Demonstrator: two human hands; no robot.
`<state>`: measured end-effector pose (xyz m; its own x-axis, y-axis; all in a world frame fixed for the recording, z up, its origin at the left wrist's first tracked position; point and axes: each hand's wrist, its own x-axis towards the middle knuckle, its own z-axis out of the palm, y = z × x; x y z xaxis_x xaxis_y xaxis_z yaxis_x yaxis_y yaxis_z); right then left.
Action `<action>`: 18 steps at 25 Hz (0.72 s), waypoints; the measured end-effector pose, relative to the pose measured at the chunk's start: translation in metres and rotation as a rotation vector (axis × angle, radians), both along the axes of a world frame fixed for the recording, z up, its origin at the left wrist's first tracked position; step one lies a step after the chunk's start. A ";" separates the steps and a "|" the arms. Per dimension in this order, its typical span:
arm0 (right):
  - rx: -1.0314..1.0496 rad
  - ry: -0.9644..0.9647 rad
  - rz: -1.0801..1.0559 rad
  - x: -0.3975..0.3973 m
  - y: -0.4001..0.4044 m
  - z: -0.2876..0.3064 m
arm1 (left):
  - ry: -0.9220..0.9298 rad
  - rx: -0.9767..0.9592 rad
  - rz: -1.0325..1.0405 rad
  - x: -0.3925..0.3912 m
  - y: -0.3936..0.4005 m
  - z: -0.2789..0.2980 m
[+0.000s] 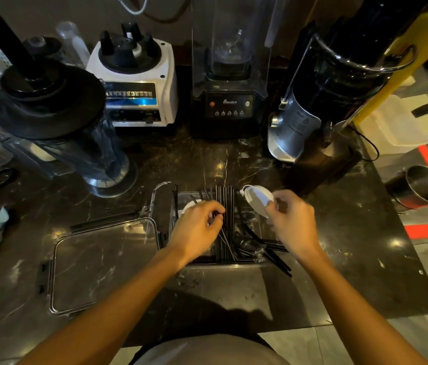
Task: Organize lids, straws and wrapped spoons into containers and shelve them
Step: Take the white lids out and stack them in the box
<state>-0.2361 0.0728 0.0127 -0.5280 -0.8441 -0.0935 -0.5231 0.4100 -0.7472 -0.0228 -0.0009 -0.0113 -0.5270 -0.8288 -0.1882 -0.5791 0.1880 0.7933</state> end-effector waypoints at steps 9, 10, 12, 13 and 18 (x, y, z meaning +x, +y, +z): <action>-0.297 0.229 0.234 0.020 0.020 0.007 | 0.464 0.481 0.254 -0.015 -0.002 0.016; -0.322 0.262 0.278 0.024 0.022 0.006 | 0.468 0.461 0.254 -0.015 -0.003 0.017; -0.335 0.304 0.360 0.029 0.025 0.003 | 0.481 0.405 0.270 -0.015 -0.002 0.019; -0.330 0.317 0.389 0.031 0.026 0.001 | 0.515 0.410 0.298 -0.015 -0.001 0.021; -0.316 0.401 0.523 0.041 0.025 -0.005 | 0.636 0.556 0.361 -0.003 -0.002 0.023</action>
<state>-0.1954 0.0983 0.0079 0.0088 -0.9498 0.3127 -0.8496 -0.1720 -0.4985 -0.0254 -0.0032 0.0117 -0.3943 -0.8404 -0.3719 0.0483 -0.4231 0.9048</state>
